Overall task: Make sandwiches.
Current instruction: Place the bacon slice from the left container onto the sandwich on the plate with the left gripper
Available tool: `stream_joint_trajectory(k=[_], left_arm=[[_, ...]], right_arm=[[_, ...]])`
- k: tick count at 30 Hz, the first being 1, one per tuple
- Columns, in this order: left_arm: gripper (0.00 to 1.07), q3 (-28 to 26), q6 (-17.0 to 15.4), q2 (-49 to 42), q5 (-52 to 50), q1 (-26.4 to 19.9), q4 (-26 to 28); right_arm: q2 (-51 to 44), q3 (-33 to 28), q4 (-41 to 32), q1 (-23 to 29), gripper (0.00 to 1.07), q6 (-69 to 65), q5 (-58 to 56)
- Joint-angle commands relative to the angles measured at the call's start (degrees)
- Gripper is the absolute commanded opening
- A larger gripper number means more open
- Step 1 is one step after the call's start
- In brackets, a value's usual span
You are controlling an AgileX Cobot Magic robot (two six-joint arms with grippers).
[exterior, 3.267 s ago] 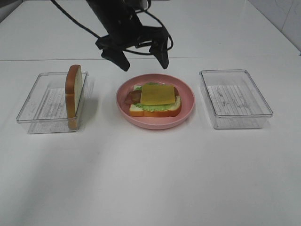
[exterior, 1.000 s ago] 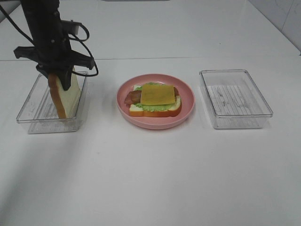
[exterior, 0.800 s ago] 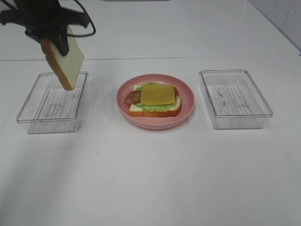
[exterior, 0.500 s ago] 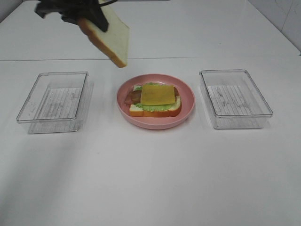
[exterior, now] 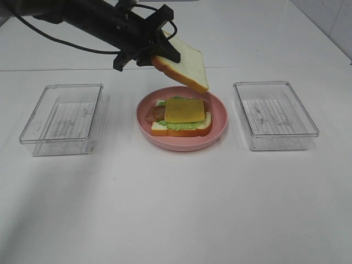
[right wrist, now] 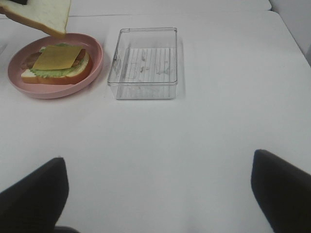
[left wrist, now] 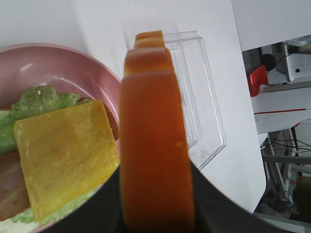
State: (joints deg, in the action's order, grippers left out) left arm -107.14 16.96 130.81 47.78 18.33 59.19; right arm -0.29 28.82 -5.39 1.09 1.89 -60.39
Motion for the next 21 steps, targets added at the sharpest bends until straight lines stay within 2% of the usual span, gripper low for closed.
stream_joint_trajectory(k=[1, 21], left_arm=[[0.00, 0.0, 0.7, 2.5, -1.0, 1.1, 2.8], [0.00, -0.1, 0.1, 7.4, -1.3, 2.1, 1.7]], right_arm=[[-1.3, -0.1, -0.1, -0.2, 0.98, 0.4, 0.2], [-1.3, -0.1, -0.1, -0.2, 0.98, 0.4, 0.2]])
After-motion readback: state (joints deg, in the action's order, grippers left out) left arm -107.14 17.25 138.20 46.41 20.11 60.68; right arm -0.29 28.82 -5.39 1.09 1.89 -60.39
